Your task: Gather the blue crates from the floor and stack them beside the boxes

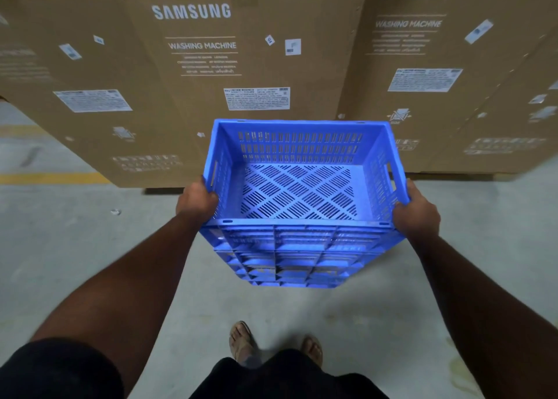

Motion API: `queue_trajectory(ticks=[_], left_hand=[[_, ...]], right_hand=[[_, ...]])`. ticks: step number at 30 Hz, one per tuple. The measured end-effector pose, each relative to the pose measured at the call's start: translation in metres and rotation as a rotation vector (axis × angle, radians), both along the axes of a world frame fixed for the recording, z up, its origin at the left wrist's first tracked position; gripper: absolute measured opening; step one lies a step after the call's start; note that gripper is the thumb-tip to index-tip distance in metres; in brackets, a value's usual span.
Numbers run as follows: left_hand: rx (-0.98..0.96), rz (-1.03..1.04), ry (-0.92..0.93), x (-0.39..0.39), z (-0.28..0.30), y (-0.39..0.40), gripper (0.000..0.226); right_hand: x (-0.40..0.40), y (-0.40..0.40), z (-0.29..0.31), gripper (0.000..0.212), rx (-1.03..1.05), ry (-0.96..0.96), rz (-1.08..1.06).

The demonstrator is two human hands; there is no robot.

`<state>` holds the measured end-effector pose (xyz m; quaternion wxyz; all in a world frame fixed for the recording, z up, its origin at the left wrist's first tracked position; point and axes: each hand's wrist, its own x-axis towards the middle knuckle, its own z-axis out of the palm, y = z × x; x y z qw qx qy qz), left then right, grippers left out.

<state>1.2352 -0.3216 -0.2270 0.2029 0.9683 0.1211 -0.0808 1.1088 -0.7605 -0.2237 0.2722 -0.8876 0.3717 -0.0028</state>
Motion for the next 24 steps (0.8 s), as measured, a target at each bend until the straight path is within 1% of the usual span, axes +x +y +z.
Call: queue_trajectory(ticks=[8,11,13,15,17,19,22,23,24], left_hand=[[-0.039,0.028,-0.047,-0.009,0.004,-0.003,0.038],[-0.032,0.023,-0.024,-0.014,0.009,-0.004,0.039],[-0.044,0.007,0.016,-0.013,0.011,-0.003,0.043],[-0.085,0.008,0.050,-0.013,0.014,-0.004,0.048],[-0.127,0.013,0.042,-0.014,0.017,-0.006,0.053],[-0.126,-0.005,-0.030,-0.018,0.021,-0.012,0.062],[-0.085,-0.115,-0.247,-0.029,0.027,-0.021,0.072],[-0.106,-0.149,-0.284,-0.036,0.034,-0.027,0.072],[-0.168,-0.176,-0.303,-0.038,0.037,-0.032,0.071]], right_hand=[[0.000,0.000,0.003,0.070,0.028,-0.019,0.014],[-0.002,-0.001,0.004,0.069,0.028,-0.017,0.030],[0.000,-0.003,0.005,0.071,0.023,0.028,0.041],[0.002,0.001,0.011,0.079,-0.042,0.076,0.087],[0.004,0.012,0.013,0.083,-0.162,0.012,0.175],[0.005,0.029,0.015,0.076,-0.230,-0.089,0.277],[0.003,0.054,0.013,0.065,-0.273,-0.225,0.408],[0.000,0.061,0.016,0.061,-0.274,-0.251,0.440],[0.001,0.066,0.016,0.058,-0.249,-0.281,0.479]])
